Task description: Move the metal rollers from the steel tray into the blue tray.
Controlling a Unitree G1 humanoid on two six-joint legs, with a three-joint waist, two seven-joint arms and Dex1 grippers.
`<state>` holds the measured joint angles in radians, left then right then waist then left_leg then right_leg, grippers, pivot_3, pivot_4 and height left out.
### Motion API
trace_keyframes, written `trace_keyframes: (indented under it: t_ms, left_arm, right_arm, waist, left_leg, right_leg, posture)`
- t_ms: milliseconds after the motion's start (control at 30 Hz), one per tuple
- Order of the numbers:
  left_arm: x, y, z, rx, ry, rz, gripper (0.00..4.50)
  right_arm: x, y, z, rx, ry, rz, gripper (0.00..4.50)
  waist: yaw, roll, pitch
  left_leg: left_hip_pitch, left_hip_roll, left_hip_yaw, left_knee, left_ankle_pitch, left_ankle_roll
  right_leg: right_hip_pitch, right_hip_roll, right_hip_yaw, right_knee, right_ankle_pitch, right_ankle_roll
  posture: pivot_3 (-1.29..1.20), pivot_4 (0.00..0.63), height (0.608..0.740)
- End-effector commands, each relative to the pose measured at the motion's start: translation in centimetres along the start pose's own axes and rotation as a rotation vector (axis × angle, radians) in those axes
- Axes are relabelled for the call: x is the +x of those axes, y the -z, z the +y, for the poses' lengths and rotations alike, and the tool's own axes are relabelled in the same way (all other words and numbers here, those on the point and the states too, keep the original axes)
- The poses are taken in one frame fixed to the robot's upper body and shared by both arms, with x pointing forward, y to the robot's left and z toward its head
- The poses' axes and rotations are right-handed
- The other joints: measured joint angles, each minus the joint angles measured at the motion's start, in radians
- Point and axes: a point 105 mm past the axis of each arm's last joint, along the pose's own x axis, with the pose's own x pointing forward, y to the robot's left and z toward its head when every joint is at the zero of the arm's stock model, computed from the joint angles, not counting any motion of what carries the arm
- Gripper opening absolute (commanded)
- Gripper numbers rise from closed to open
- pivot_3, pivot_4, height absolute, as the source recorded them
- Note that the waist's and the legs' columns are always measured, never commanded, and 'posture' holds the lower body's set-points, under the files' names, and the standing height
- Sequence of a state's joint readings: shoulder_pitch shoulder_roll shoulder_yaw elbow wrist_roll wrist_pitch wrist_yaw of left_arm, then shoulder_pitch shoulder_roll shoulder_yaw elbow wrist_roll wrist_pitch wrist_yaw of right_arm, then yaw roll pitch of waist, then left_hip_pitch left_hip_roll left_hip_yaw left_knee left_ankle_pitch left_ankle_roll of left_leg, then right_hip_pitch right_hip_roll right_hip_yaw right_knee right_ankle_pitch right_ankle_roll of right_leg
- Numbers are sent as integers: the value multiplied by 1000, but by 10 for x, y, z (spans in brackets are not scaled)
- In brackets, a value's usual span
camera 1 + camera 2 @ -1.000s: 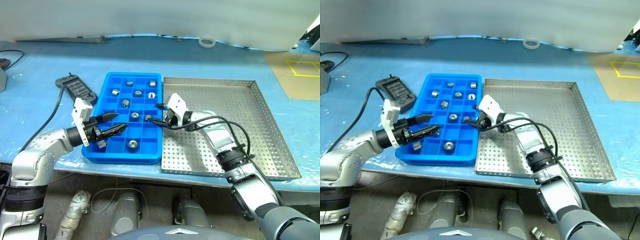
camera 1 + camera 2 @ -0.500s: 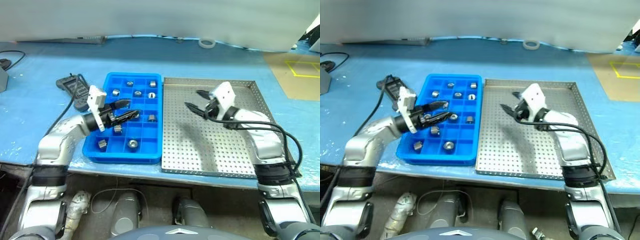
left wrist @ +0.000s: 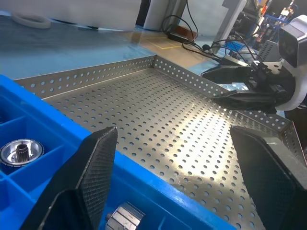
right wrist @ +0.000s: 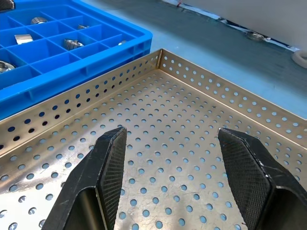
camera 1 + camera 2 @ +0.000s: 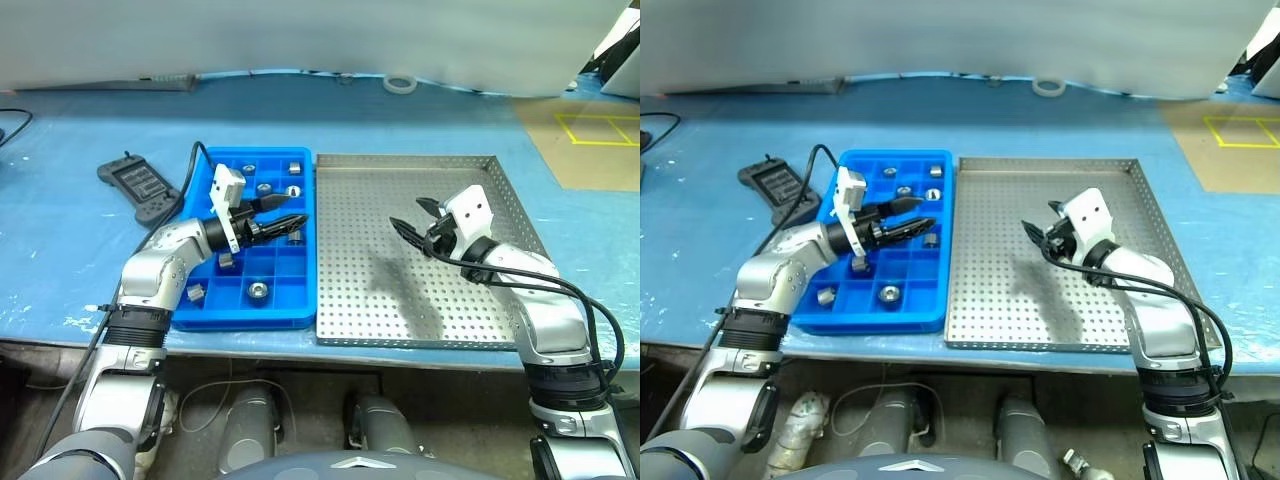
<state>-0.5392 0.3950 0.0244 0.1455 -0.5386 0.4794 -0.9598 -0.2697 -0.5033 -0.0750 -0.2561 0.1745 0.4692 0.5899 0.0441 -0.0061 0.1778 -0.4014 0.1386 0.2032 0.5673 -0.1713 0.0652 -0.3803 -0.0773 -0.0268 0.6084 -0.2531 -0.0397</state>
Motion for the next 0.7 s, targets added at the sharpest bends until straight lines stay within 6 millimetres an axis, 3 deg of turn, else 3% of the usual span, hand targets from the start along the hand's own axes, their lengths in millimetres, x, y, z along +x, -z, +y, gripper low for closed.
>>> trace_keyframes:
  t_ms: [33,700]
  left_arm:
    - [-3,-8,-2,41,7,-21,3953]
    - [-8,-7,3,53,-28,-41,3953]
  right_arm:
    - [0,-17,-5,-30,15,-57,3182]
    - [-2,-13,-6,-38,0,-36,3182]
  waist:
    - [0,0,0]
    - [4,0,0]
  left_leg:
    - [0,0,0,0,0,0]
    - [-1,0,0,1,-1,1]
  right_leg:
    - [0,0,0,0,0,0]
    - [0,0,0,-1,0,0]
  posture:
    - [-72,150,740]
    - [-41,150,740]
